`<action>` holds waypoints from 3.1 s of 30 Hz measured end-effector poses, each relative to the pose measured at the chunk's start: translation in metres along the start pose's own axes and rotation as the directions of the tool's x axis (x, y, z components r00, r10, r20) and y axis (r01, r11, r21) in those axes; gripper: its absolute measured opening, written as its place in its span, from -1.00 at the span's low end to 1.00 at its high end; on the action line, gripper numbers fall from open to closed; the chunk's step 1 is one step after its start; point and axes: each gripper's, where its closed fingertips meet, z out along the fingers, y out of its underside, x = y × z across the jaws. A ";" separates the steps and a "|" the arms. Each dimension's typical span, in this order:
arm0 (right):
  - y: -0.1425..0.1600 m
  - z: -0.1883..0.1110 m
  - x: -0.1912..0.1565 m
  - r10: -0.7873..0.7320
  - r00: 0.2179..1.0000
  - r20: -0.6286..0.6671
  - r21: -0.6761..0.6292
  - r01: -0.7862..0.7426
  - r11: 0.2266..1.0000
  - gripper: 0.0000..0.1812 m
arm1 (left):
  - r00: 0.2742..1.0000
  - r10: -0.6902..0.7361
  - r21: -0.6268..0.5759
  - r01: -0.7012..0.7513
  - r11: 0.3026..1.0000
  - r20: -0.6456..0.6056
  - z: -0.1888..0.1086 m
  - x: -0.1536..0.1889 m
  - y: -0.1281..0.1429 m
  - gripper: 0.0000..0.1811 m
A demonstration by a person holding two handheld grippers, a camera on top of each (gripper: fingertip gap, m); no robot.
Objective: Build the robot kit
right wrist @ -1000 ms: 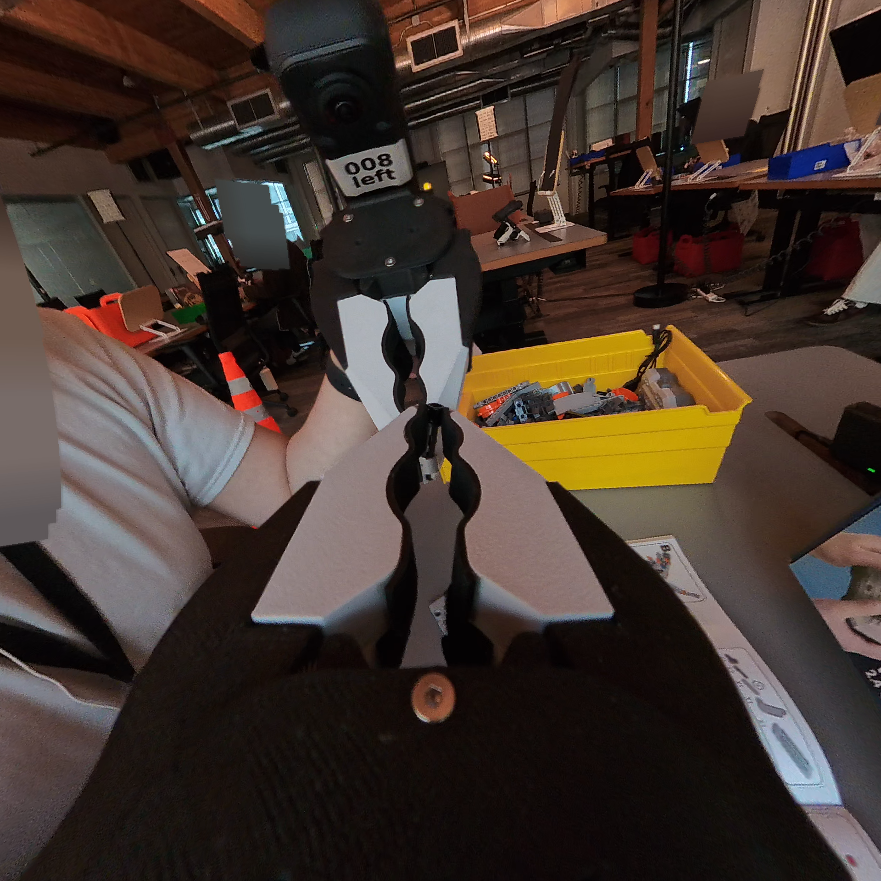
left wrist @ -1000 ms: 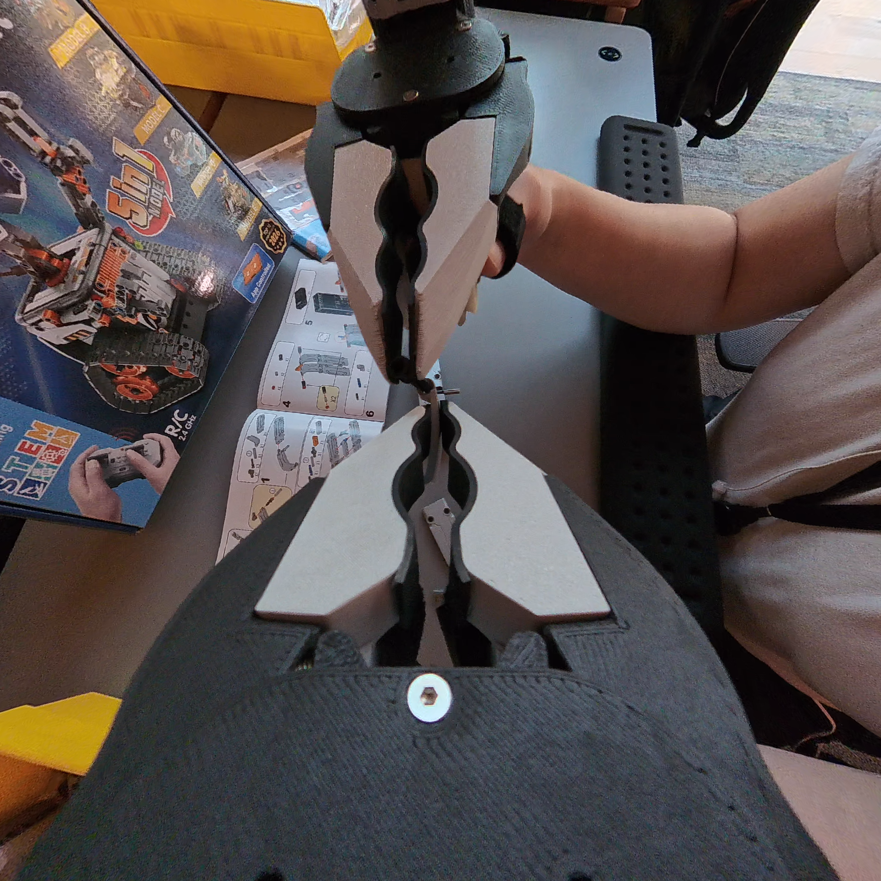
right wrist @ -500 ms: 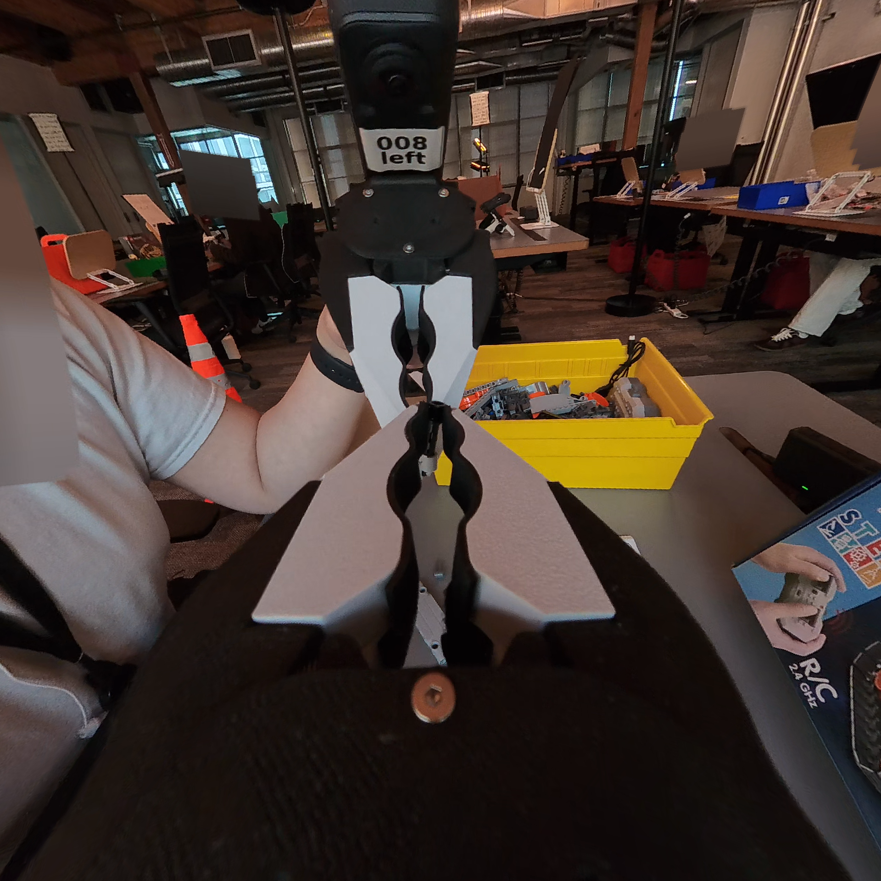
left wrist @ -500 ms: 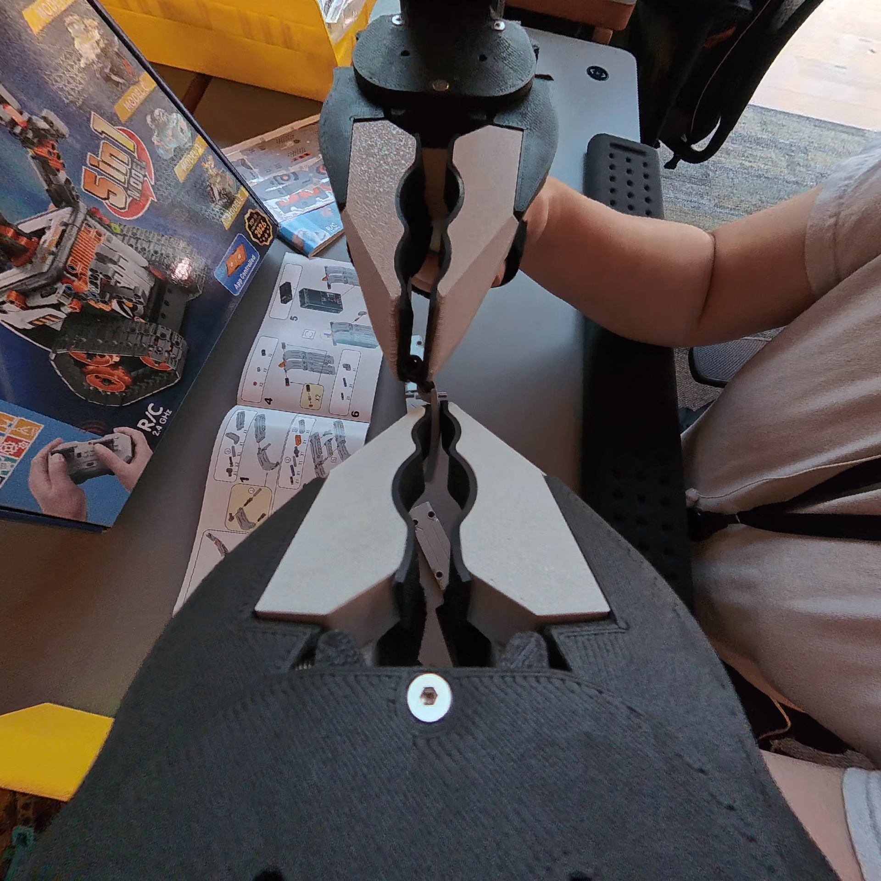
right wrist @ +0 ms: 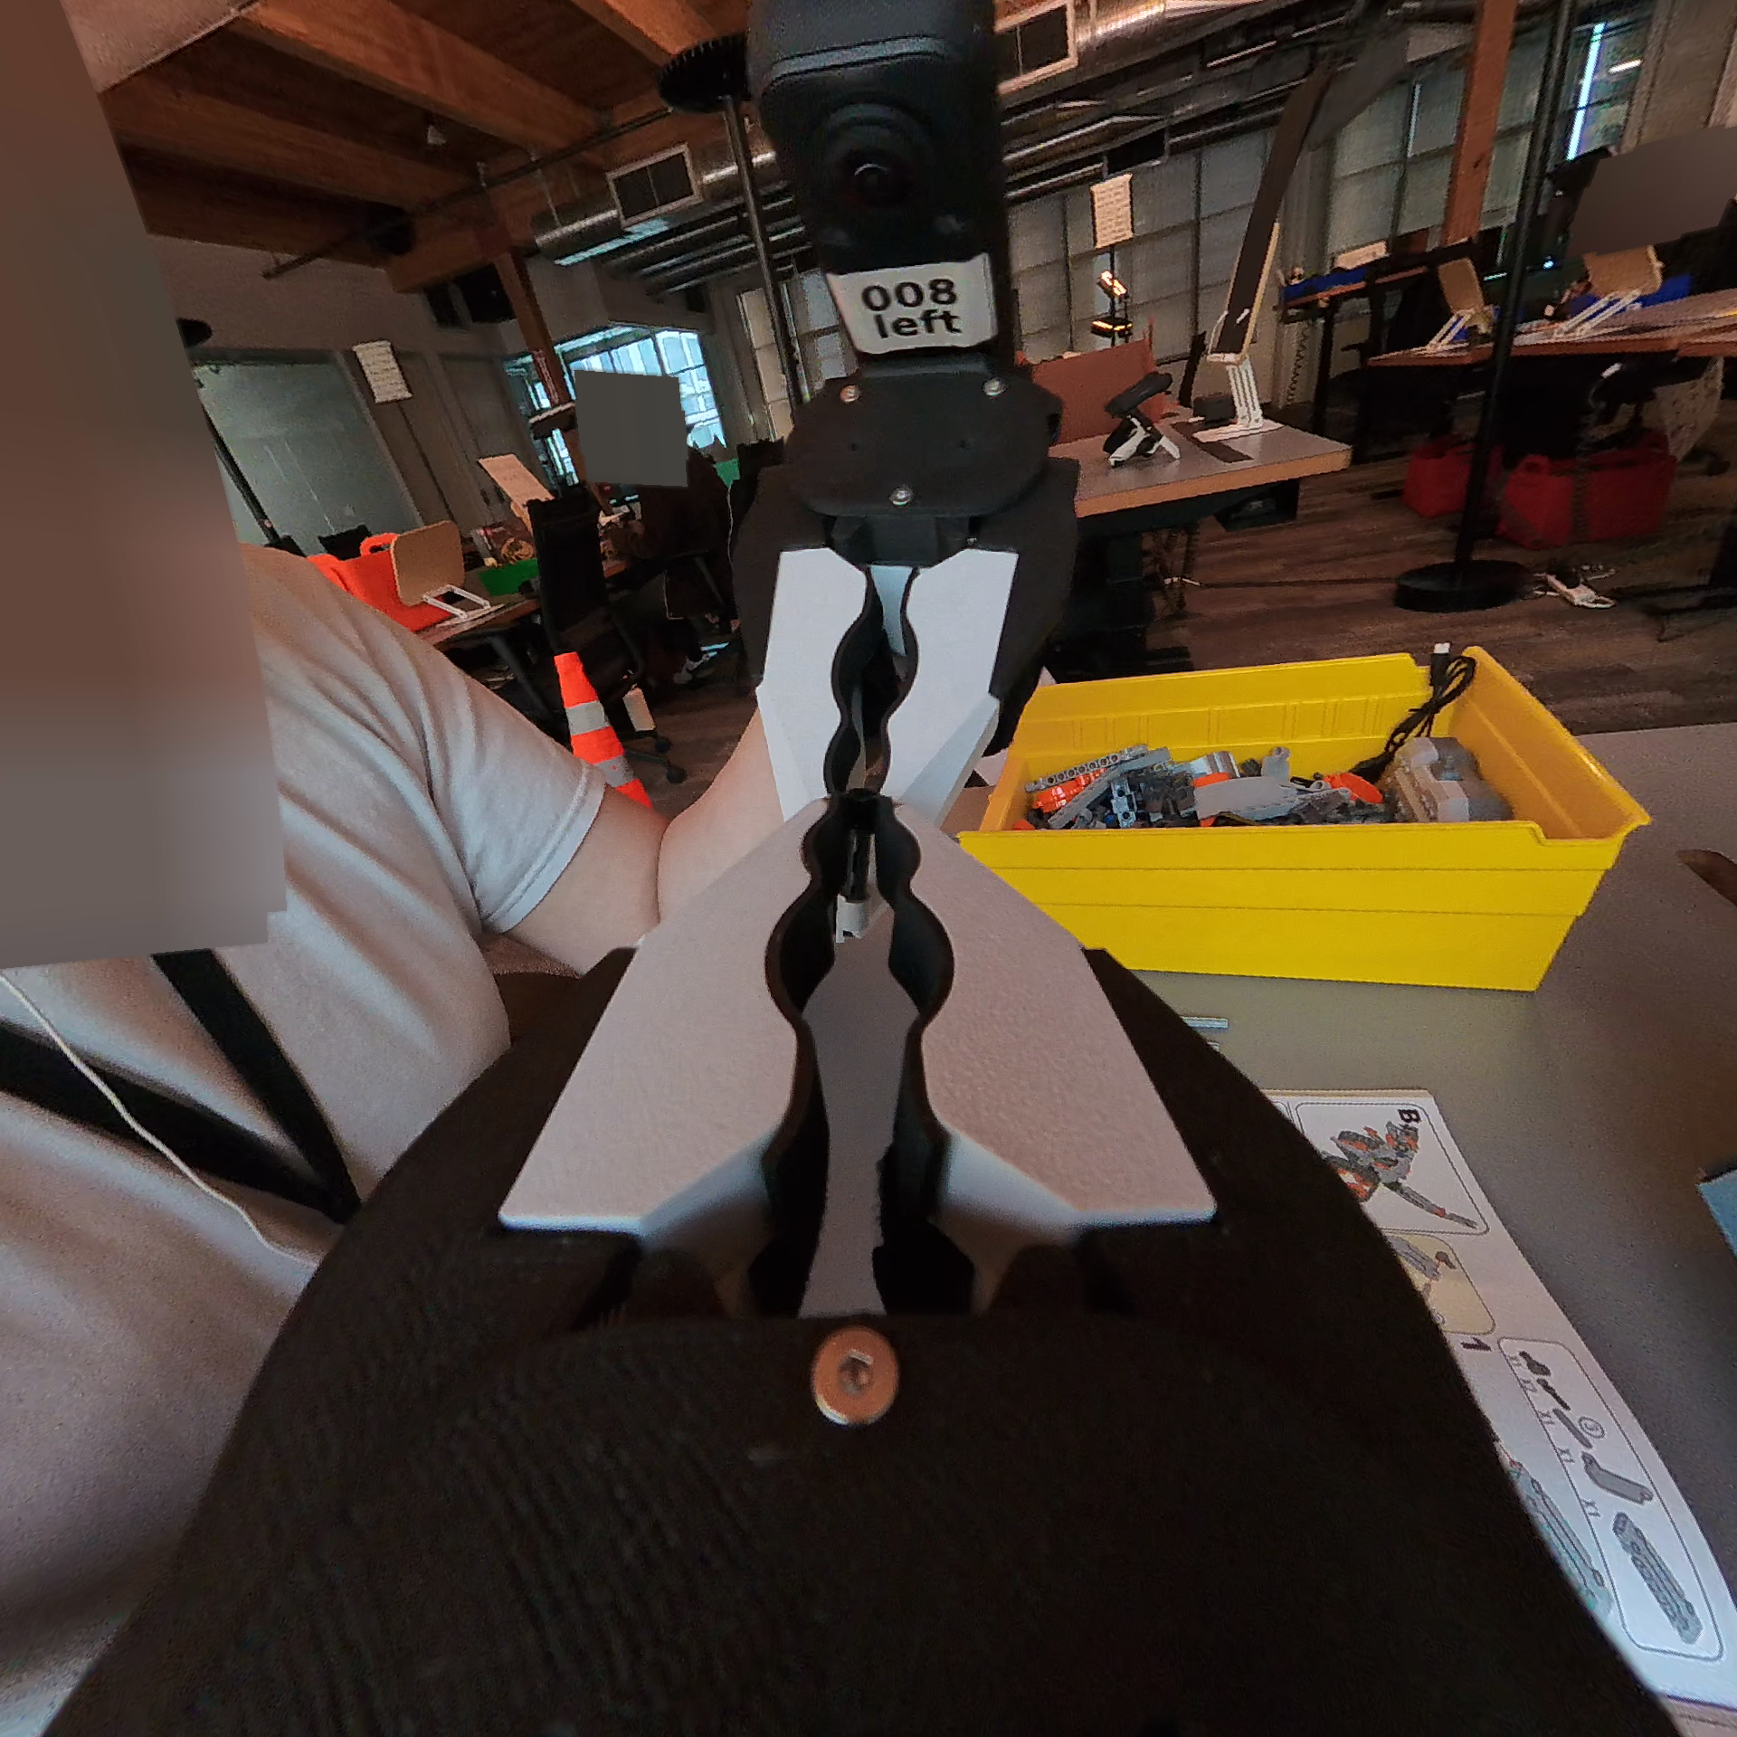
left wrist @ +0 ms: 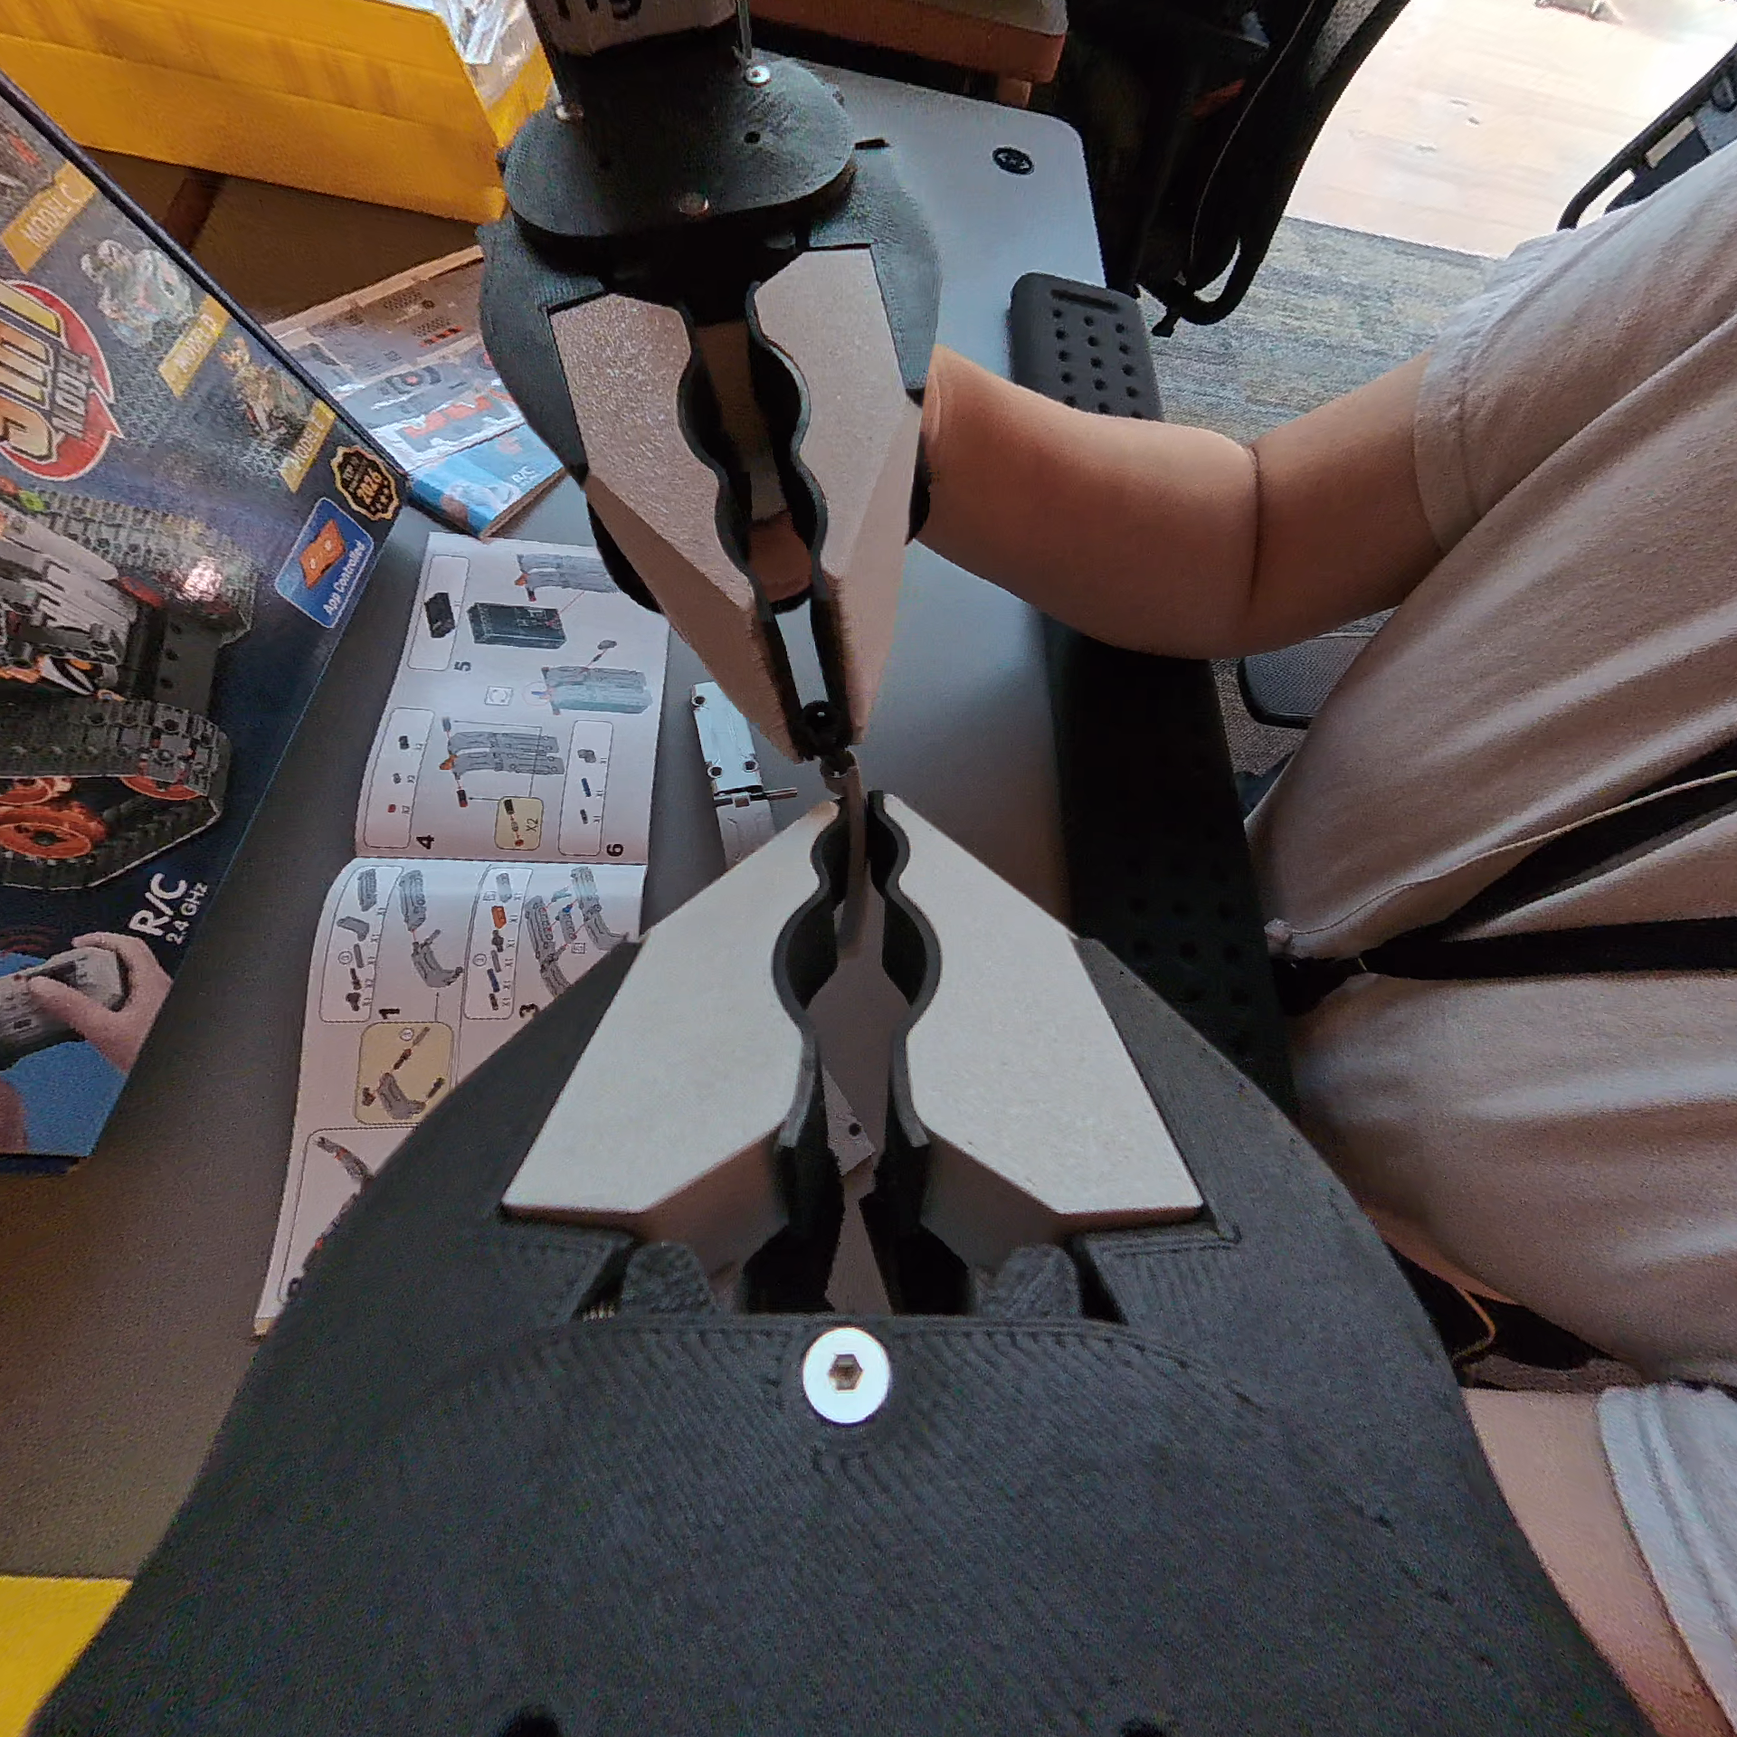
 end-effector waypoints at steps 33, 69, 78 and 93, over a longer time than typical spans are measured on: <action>-0.003 0.003 0.015 -0.093 0.977 -0.191 -0.049 0.085 0.995 -0.95 | 0.995 -0.034 0.005 0.034 0.999 0.089 -0.007 -0.013 0.000 -1.00; 0.003 0.000 0.007 -0.041 0.994 -0.102 -0.051 0.036 0.998 -0.95 | 0.999 0.005 -0.013 -0.004 1.000 0.053 0.000 -0.006 0.000 -1.00; -0.002 -0.003 0.006 -0.010 0.999 -0.052 0.056 0.013 0.998 -0.96 | 0.999 -0.001 0.009 0.001 1.000 0.050 -0.005 -0.006 -0.002 -1.00; 0.009 -0.001 0.007 -0.093 0.992 -0.089 -0.039 0.090 0.995 -0.95 | 0.998 -0.018 -0.002 0.018 1.000 0.058 -0.003 -0.010 0.000 -1.00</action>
